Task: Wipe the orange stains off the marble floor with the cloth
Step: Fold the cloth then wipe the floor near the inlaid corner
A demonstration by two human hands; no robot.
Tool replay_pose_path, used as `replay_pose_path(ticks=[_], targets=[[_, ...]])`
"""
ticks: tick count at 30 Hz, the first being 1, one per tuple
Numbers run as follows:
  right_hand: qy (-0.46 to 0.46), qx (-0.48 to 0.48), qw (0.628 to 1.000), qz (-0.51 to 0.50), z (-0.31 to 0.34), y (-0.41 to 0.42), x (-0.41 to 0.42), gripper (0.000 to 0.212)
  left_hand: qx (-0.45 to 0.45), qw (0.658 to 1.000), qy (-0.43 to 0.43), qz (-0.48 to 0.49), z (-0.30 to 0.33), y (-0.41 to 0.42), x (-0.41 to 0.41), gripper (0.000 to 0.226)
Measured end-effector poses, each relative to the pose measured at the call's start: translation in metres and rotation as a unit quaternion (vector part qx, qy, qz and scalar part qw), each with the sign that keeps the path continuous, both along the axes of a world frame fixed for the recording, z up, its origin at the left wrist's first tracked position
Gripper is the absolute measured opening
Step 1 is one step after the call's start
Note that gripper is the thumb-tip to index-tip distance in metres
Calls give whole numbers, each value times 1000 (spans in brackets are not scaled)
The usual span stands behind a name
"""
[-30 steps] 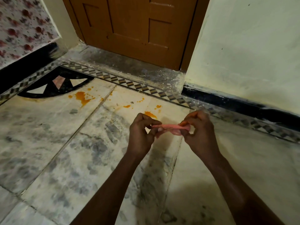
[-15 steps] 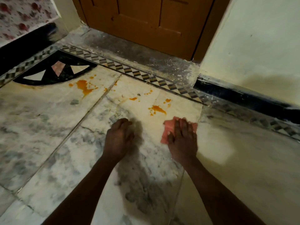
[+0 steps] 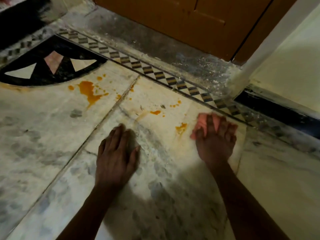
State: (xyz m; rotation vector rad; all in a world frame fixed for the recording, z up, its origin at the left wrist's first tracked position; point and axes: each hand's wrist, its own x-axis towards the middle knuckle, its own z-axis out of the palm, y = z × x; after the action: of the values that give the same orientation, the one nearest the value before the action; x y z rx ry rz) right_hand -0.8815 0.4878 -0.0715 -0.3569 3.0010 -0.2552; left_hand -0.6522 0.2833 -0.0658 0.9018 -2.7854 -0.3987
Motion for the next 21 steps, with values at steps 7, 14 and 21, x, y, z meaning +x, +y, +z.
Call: replay_pose_path(ticks=[7, 14, 21], targets=[[-13, 44, 964, 262, 18, 12, 81, 61, -7, 1000, 5, 19, 7, -3, -2, 67], [11, -12, 1000, 22, 1, -71, -17, 76, -15, 999, 18, 29, -2, -5, -4, 64], [17, 68, 973, 219, 5, 23, 52, 61, 1, 999, 27, 33, 5, -4, -4, 64]])
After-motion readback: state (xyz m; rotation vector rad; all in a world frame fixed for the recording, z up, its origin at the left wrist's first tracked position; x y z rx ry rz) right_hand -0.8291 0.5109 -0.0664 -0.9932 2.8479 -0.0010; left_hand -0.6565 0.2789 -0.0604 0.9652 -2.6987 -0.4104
